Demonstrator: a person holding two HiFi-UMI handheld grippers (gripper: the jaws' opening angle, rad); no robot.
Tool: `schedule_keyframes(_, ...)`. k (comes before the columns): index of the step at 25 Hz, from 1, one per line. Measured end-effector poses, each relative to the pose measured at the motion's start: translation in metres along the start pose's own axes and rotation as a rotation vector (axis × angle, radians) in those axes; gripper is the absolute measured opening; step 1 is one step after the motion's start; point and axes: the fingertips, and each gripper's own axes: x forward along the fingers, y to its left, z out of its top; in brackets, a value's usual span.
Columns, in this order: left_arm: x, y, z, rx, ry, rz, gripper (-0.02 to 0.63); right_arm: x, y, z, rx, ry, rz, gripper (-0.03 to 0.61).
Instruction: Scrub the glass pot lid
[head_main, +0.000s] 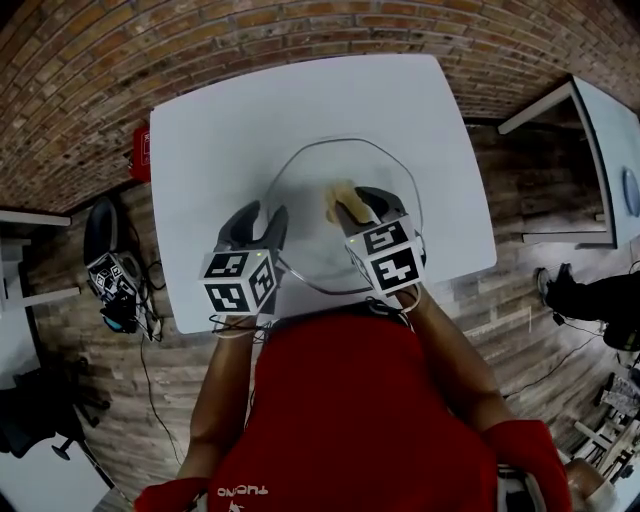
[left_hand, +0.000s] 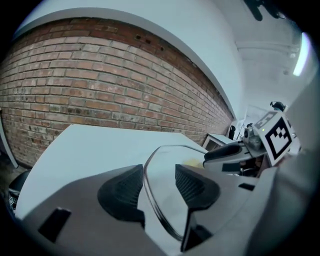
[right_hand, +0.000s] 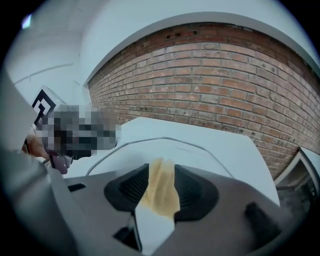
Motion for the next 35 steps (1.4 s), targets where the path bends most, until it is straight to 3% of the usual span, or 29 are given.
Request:
schedule_keyframes(6, 0.010, 0.009, -0.023, -0.067, 0.093, -0.019, 0.206, 0.013, 0.002, -0.012, 0.027, 0.062, 0.019, 0.160)
schedule_keyframes(14, 0.017, 0.013, -0.040, -0.108, 0.146, -0.041, 0.202, 0.023, 0.005, -0.022, 0.013, 0.117, 0.027, 0.158)
schedule_keyframes(19, 0.017, 0.016, -0.042, -0.119, 0.147, -0.039, 0.140, 0.025, 0.010, -0.020, -0.014, 0.135, 0.025, 0.139)
schedule_keyframes(22, 0.017, 0.016, -0.043, -0.131, 0.140, -0.041, 0.135, 0.025, 0.007, -0.021, -0.041, 0.142, -0.005, 0.071)
schedule_keyframes(35, 0.014, 0.016, -0.042, -0.146, 0.145, -0.024, 0.120, 0.017, 0.012, -0.005, -0.017, 0.112, 0.026, 0.052)
